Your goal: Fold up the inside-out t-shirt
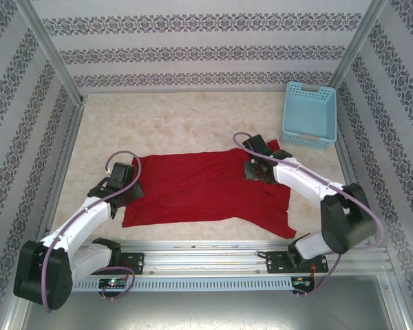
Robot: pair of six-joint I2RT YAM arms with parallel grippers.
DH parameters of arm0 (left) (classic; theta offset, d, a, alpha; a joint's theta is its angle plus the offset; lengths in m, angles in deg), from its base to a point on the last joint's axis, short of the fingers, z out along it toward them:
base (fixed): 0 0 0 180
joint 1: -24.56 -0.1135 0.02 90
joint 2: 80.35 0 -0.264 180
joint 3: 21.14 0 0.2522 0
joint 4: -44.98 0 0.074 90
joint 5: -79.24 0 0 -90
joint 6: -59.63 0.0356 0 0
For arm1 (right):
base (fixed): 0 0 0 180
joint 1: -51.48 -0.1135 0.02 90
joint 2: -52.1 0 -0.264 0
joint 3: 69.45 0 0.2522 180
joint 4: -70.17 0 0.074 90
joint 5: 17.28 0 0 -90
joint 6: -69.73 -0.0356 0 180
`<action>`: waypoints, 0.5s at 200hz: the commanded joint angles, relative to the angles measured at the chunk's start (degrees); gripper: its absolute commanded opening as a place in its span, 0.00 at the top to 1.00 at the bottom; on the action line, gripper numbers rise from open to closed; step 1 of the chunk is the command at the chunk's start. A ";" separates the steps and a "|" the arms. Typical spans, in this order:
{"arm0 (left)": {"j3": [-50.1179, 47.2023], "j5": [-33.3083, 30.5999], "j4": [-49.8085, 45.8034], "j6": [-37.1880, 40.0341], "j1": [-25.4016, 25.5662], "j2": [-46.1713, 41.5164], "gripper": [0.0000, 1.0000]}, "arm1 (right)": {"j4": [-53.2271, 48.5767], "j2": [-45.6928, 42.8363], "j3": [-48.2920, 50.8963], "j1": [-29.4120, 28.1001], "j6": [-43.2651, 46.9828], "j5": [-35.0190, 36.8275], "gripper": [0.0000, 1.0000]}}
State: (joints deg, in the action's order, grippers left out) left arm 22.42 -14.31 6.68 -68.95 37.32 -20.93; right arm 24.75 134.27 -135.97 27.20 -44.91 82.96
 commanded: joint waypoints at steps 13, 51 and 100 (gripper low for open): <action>-0.56 -2.27 -1.19 -1.12 0.16 -0.88 1.00 | 0.03 -12.44 8.26 11.40 -3.20 -7.55 0.55; -0.39 -1.40 -0.52 -1.21 0.08 -0.36 1.00 | 8.48 -19.42 20.54 24.37 -8.83 -21.98 0.61; -0.48 -1.06 -0.03 -1.22 0.06 -0.30 1.00 | 15.36 -19.56 27.23 25.06 -14.26 -27.28 0.66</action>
State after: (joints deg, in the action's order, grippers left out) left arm 22.34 -14.47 6.68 -69.61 37.32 -20.96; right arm 33.91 115.35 -111.25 52.10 -54.94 61.09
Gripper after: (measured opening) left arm 0.048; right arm 0.336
